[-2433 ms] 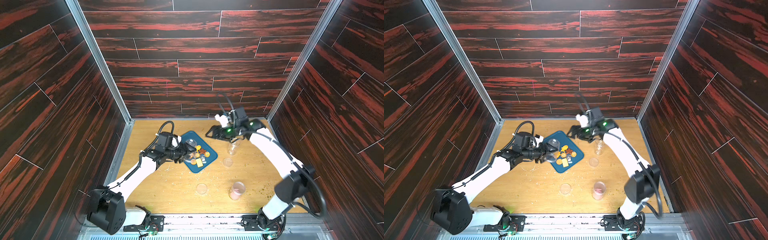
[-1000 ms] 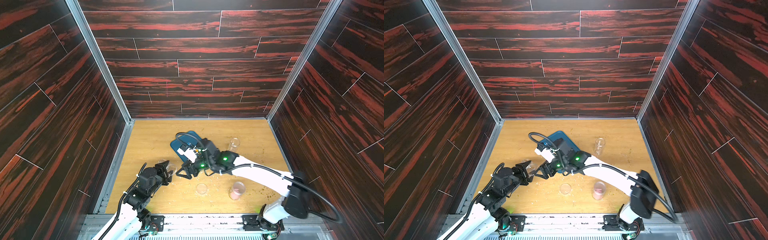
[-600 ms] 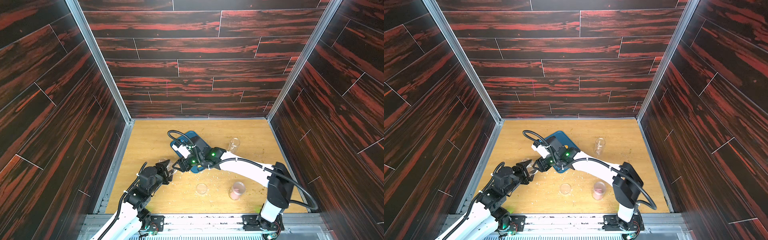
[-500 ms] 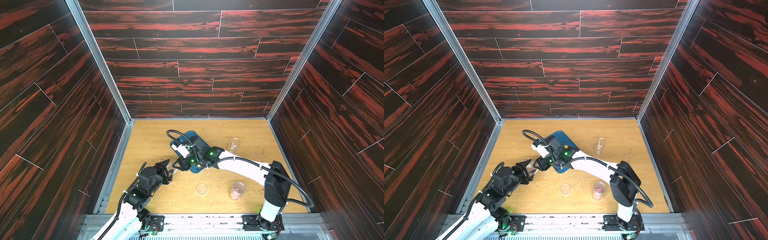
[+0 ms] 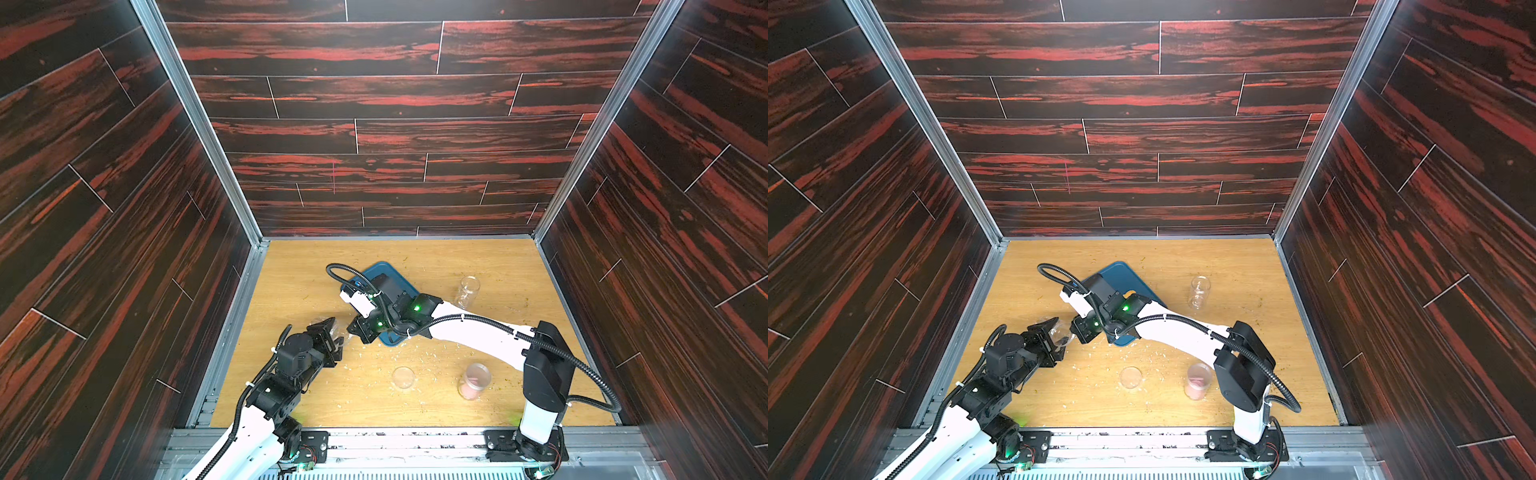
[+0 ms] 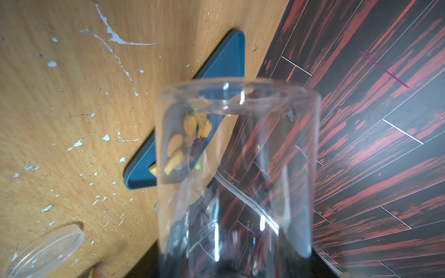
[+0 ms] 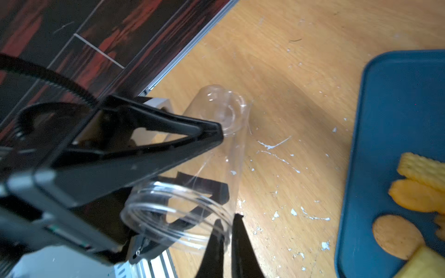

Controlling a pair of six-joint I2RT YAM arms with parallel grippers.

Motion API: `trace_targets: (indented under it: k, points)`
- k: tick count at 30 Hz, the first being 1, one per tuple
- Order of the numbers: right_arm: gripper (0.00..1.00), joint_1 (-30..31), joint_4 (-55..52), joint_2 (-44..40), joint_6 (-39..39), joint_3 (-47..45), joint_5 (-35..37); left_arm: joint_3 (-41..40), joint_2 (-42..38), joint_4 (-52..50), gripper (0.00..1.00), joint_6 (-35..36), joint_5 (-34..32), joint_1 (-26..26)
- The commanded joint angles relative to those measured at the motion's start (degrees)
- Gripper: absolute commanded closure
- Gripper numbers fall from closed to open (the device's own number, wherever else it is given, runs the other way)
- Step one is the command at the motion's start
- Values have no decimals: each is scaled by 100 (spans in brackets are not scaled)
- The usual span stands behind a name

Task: Pour the cookies out of the jar
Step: Place the jar at the center of the board.

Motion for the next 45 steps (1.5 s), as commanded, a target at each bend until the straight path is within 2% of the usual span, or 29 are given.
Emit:
trace_targets:
  k: [1, 5, 8, 9, 10, 11, 17, 22, 26, 29, 31, 34, 38, 41, 45]
  points:
    - [100, 54, -129, 132, 371, 174, 153, 202, 30, 158, 33, -1614, 12, -28]
    - [100, 54, -66, 70, 634, 187, 331, 202, 43, 158, 31, -1622, -58, -54]
    - [100, 55, -163, 115, 774, 347, 448, 154, 22, 170, 25, -1653, -109, -56]
    - [100, 54, -245, 147, 793, 438, 476, 149, -4, 155, 17, -1651, -129, -55]
    - [100, 54, -353, 188, 799, 527, 483, 150, -49, 89, 4, -1653, -138, -59]
    - [100, 55, -463, 227, 797, 619, 504, 156, -108, -13, 0, -1623, -166, -59]
    - [100, 44, -1339, 385, 709, 1129, 643, 106, -765, -766, 0, -1355, -394, -54]
    - [100, -39, -2795, 591, 469, 1735, 1006, 280, -1803, -2216, 0, -928, -751, -48]
    - [100, -230, -3783, 592, 318, 1999, 1097, 435, -2403, -3060, 0, -484, -626, -46]
    - [100, -288, -5014, 876, 102, 2558, 1027, 947, -2633, -4190, 0, 369, -860, -37]
    - [100, -288, -5801, 1126, -5, 2916, 937, 1239, -2642, -4549, 0, 960, -997, -30]
    - [100, -255, -6365, 1284, -12, 3099, 750, 1787, -2325, -4982, 0, 1842, -1184, -30]
    - [100, -142, -6801, 1567, 69, 3512, 795, 2728, -1368, -5161, 0, 3290, -1296, -28]
    - [100, -28, -6944, 1785, 129, 3604, 852, 3807, -373, -5561, 0, 4523, -1318, -28]
    - [100, 82, -6943, 2012, 264, 3761, 994, 4857, 303, -5944, 0, 5533, -1643, -26]
